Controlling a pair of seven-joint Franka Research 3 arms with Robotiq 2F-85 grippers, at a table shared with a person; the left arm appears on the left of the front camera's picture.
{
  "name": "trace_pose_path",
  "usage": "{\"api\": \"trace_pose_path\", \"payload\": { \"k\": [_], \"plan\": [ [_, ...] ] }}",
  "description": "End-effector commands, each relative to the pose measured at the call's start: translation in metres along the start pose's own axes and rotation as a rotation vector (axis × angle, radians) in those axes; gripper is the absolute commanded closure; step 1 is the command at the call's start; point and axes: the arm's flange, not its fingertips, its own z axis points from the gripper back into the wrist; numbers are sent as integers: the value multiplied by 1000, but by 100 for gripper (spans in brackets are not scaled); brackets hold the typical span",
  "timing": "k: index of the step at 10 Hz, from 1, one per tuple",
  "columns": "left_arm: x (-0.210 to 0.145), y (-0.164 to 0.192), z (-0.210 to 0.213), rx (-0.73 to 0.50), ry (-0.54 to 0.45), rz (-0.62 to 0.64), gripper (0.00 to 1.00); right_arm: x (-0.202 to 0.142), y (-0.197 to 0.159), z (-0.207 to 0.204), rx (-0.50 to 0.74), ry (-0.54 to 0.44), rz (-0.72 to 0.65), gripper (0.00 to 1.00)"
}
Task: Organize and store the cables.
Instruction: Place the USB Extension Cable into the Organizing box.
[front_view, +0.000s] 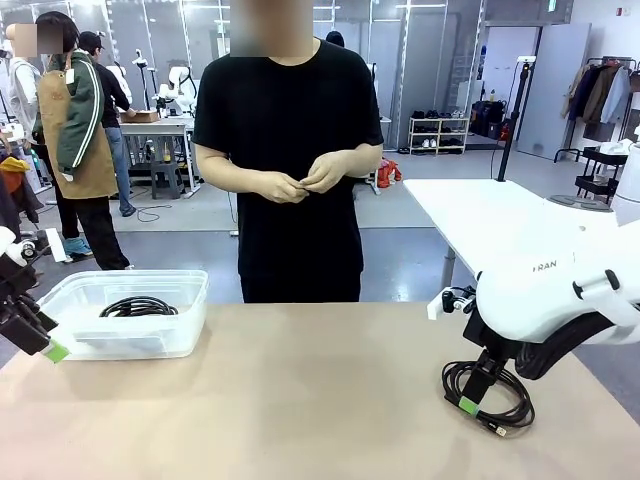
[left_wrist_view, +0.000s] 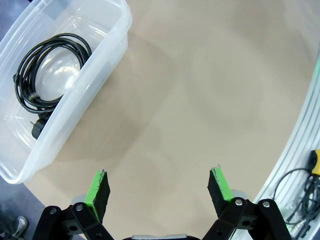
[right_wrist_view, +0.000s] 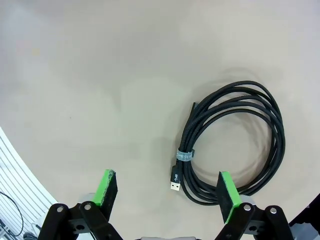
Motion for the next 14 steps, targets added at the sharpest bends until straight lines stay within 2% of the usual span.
{"api": "trace_pose_path", "payload": {
  "k": [1,3,9,10,11,12,13,14],
  "plan": [
    [2,0,5,-9,18,11,0,-1,-8,-16,10,-5,-11,0],
    [2,0,5,-9,18,11,0,0,-22,-34,33,-34,-52,0],
    [2,0,5,-9,18,11,0,1,-31,-69,53,17,-65,0],
    [2,0,5,-9,18,11,0,1,-30,-71,59,29,-62,8],
    [2,0,5,-9,18,11,0,2,-30,-71,49,34,-48,49],
    [2,0,5,-9,18,11,0,3,-27,-69,37,41,-44,68],
    [2,0,5,-9,18,11,0,3,-26,-69,30,49,-46,100],
    [2,0,5,-9,18,11,0,3,-24,-68,27,54,-59,100]
  ]
}}
